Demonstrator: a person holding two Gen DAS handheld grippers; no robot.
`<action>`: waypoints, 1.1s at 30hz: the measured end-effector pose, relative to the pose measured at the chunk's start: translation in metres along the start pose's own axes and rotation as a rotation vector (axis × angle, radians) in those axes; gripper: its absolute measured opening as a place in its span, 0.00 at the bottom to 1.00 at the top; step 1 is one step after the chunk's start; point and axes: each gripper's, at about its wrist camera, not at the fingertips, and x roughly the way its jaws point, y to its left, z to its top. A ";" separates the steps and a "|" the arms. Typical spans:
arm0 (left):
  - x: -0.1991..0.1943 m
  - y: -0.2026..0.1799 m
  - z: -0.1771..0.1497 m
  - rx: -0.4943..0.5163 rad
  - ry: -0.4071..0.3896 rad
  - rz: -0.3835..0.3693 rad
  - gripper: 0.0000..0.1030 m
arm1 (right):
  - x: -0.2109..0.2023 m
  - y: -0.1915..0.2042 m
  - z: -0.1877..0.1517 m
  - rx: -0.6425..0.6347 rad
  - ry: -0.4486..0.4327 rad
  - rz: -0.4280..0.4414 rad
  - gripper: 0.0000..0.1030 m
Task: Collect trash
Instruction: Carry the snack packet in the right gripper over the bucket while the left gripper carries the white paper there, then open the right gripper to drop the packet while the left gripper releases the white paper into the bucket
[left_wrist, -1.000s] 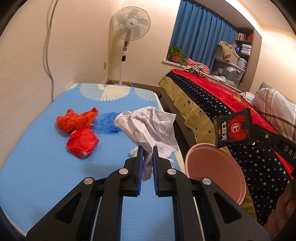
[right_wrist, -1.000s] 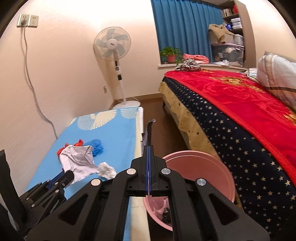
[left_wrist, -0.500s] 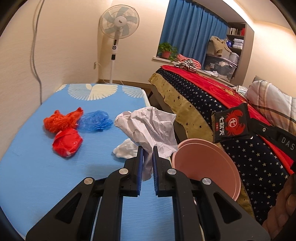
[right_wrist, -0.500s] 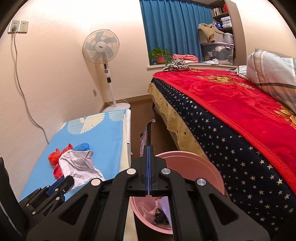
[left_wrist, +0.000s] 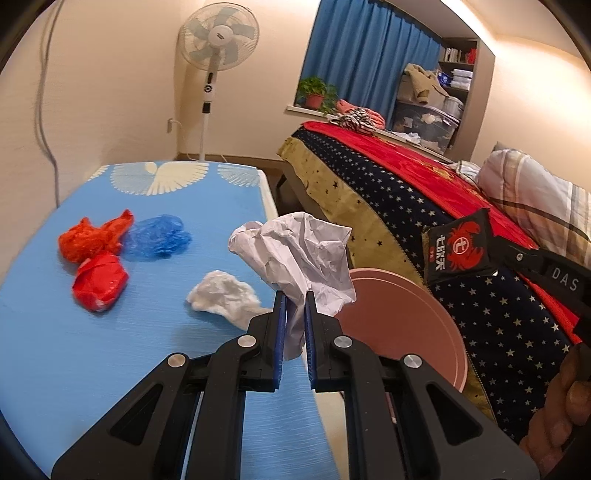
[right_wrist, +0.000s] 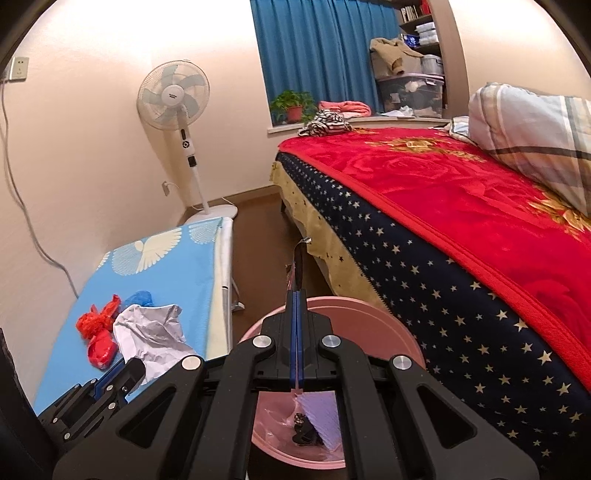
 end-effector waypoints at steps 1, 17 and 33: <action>0.002 -0.003 0.000 0.007 0.003 -0.006 0.10 | 0.001 -0.002 0.000 0.005 0.003 -0.005 0.00; 0.037 -0.039 -0.005 0.015 0.054 -0.103 0.10 | 0.010 -0.030 0.000 0.029 0.019 -0.094 0.00; 0.031 -0.008 -0.001 -0.063 0.031 -0.076 0.43 | 0.017 -0.027 -0.005 0.052 0.024 -0.107 0.54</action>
